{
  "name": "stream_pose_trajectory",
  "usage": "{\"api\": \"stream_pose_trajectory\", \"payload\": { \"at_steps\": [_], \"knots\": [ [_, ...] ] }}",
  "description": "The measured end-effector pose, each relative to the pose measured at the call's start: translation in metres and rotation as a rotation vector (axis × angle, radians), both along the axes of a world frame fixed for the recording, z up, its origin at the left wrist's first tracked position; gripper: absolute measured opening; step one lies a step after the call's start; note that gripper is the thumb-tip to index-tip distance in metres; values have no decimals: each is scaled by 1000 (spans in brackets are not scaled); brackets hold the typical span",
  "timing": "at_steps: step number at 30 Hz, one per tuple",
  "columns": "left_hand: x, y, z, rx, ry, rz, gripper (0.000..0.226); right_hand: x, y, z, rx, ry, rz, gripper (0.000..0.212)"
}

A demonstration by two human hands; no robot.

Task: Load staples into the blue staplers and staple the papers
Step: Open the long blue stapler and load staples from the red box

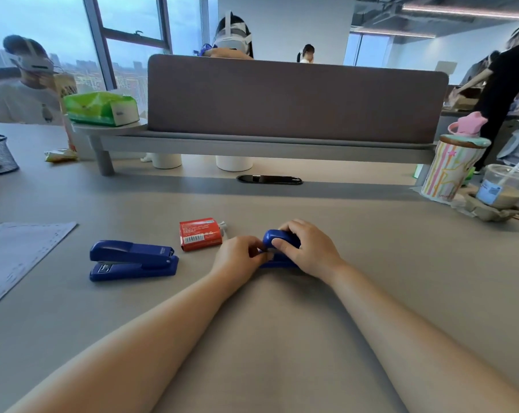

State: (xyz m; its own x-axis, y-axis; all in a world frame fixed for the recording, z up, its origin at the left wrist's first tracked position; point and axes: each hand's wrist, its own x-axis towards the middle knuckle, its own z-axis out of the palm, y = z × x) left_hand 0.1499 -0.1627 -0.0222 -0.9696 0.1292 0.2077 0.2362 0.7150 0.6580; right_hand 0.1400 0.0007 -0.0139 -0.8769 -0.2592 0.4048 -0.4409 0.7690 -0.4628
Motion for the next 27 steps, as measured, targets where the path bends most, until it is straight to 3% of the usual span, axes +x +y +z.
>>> {"api": "stream_pose_trajectory", "payload": {
  "at_steps": [6, 11, 17, 23, 27],
  "knots": [
    [-1, 1, -1, -19, 40, -30, 26, 1, 1, -1, -126, 13, 1, 24],
    [-1, 1, -1, -41, 49, -59, 26, 4, 4, 3, -383, 58, 12, 23],
    [0, 3, -2, -71, 85, -60, 23, 4, 13, 5, 6, 374, 69, 48],
    [-1, 0, -4, -72, 94, -48, 19, 8, 26, 17, -20, 455, 12, 31],
    [-2, 0, -4, -102, 112, -52, 19, 11, 27, 24, 85, 588, -87, 26]
  ]
}}
